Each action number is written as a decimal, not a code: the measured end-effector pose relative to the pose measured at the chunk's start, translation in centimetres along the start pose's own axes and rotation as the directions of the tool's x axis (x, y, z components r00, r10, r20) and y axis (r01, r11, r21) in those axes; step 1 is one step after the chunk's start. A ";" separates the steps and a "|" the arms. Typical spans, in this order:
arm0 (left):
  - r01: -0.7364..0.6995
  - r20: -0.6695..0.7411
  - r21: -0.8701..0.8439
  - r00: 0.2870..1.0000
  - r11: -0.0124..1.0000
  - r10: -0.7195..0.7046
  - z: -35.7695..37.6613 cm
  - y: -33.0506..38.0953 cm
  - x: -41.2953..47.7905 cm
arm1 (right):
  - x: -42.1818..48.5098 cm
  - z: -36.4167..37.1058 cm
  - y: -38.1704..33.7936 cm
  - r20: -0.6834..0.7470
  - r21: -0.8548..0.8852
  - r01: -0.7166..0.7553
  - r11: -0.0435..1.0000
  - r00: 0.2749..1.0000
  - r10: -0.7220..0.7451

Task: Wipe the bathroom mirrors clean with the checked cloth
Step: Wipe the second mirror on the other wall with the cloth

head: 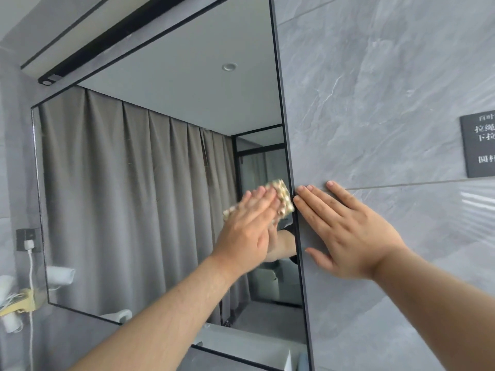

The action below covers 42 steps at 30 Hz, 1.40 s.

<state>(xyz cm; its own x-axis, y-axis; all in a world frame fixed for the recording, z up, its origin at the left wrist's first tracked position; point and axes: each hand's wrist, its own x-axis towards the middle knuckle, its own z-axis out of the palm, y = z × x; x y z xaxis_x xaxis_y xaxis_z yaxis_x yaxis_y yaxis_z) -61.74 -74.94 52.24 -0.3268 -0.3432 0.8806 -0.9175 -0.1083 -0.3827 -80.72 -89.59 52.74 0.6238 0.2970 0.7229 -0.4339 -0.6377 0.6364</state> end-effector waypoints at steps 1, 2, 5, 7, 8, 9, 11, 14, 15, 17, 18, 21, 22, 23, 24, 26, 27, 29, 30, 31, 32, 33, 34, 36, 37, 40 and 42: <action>-0.039 0.010 -0.012 0.999 0.999 0.039 0.2 0.6 -1.1 | 0.0 0.0 0.0 0.001 0.002 0.001 1.000 1.000 -0.001; -0.080 0.022 -0.022 0.996 0.997 0.081 0.4 1.1 -2.0 | 0.0 0.0 0.0 0.000 0.002 0.002 1.000 1.000 -0.002; -0.165 0.059 -0.060 0.984 0.984 0.168 1.0 2.0 -4.4 | -0.1 0.1 0.0 -0.012 -0.009 0.004 1.000 1.000 -0.004; -0.192 0.062 -0.070 0.979 0.979 0.196 1.2 2.1 -5.5 | -0.1 0.2 0.0 -0.016 -0.018 0.003 1.000 1.000 -0.003; -0.200 0.056 -0.072 0.977 0.977 0.205 1.3 2.1 -5.9 | -0.1 0.3 0.1 -0.017 -0.018 0.003 1.000 1.000 -0.003; -0.207 0.042 -0.071 0.977 0.976 0.210 1.4 2.1 -6.0 | -0.1 0.3 0.1 -0.020 -0.017 0.002 1.000 1.000 -0.002; -0.212 -0.011 -0.052 0.977 0.976 0.211 1.6 2.2 -5.8 | -0.1 0.5 0.1 -0.044 -0.016 -0.009 1.000 0.999 0.008; -0.122 -0.118 0.056 0.985 0.991 0.128 1.7 3.3 -5.3 | 0.0 0.4 0.0 -0.073 -0.012 -0.034 0.999 0.997 0.033; -0.047 -0.156 0.080 0.986 0.996 0.059 1.7 4.0 -5.4 | 0.1 0.4 0.0 -0.076 -0.006 -0.036 0.999 0.996 0.036; 0.149 -0.190 0.056 0.972 0.987 -0.136 1.9 5.7 -5.7 | 0.1 0.3 0.1 -0.073 -0.001 -0.036 0.999 0.997 0.036; 0.244 -0.186 0.030 0.954 0.969 -0.234 2.0 6.7 -5.9 | 0.0 0.3 0.1 -0.068 0.006 -0.037 0.999 0.997 0.037; 0.402 -0.166 -0.038 0.900 0.915 -0.402 2.3 8.9 -5.8 | -0.1 0.0 0.2 -0.053 0.019 -0.034 0.999 0.998 0.035; 0.401 -0.155 -0.048 0.902 0.915 -0.404 2.3 9.2 -5.9 | 0.3 -0.3 0.3 -0.045 0.028 -0.030 0.999 0.998 0.031; 0.379 -0.142 -0.043 0.914 0.924 -0.381 2.1 9.1 -6.0 | 0.9 -0.7 0.6 -0.041 0.040 -0.022 0.999 0.999 0.024; 0.332 -0.117 -0.032 0.935 0.943 -0.333 1.8 8.8 -6.4 | 1.5 -1.3 1.1 -0.037 0.048 -0.010 0.999 0.999 0.012; 0.195 -0.003 0.006 0.981 0.981 -0.195 1.1 7.5 -7.3 | 2.6 -2.2 2.6 -0.021 0.044 0.047 0.998 0.999 -0.046; 0.138 0.077 0.033 0.987 0.990 -0.140 0.8 6.8 -7.7 | 3.0 -2.4 3.2 -0.020 0.028 0.090 0.996 0.996 -0.089; 0.062 0.241 0.101 0.967 0.993 -0.085 0.4 5.6 -8.1 | 2.9 -2.2 3.9 -0.025 -0.013 0.116 0.993 0.993 -0.117; 0.038 0.309 0.143 0.948 0.989 -0.081 0.3 5.3 -8.0 | 2.7 -1.9 3.9 -0.025 -0.027 0.095 0.995 0.995 -0.096; 0.023 0.353 0.183 0.931 0.983 -0.088 0.3 5.0 -7.8 | 2.6 -1.8 3.8 -0.019 -0.028 0.066 0.997 0.998 -0.066; 0.021 0.374 0.208 0.922 0.978 -0.099 0.2 4.8 -7.4 | 2.7 -1.9 3.6 -0.011 -0.021 0.042 0.999 0.999 -0.042; 0.029 0.375 0.215 0.920 0.976 -0.110 0.1 4.6 -6.8 | 2.7 -1.9 3.5 -0.002 -0.012 0.025 1.000 1.000 -0.025; 0.046 0.361 0.212 0.925 0.976 -0.122 0.0 4.3 -5.9 | 2.8 -1.9 3.4 0.009 -0.001 0.012 1.000 1.000 -0.012; 0.095 0.322 0.200 0.934 0.975 -0.157 -0.3 3.6 -3.9 | 3.0 -1.9 3.3 0.017 0.013 -0.011 1.000 1.000 0.011; 0.124 0.299 0.192 0.937 0.974 -0.178 -0.4 3.2 -2.7 | 2.9 -1.8 3.2 0.007 0.012 -0.023 1.000 1.000 0.023; 0.208 0.236 0.114 0.944 0.972 -0.230 -1.1 1.7 1.4 | 2.8 -1.7 3.1 -0.044 0.025 -0.091 0.996 0.995 0.092; 0.255 0.210 0.059 0.942 0.965 -0.262 -1.8 0.3 4.1 | 2.9 -1.8 3.2 -0.067 0.043 -0.125 0.991 0.990 0.127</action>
<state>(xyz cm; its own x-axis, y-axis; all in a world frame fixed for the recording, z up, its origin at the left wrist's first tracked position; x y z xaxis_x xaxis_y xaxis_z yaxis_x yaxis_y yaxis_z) -63.71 -74.72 56.24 -0.0203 -0.4909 0.8710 -0.9555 -0.2470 -0.1615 -81.47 -89.49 57.29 0.5183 0.2606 0.8145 -0.4801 -0.6995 0.5294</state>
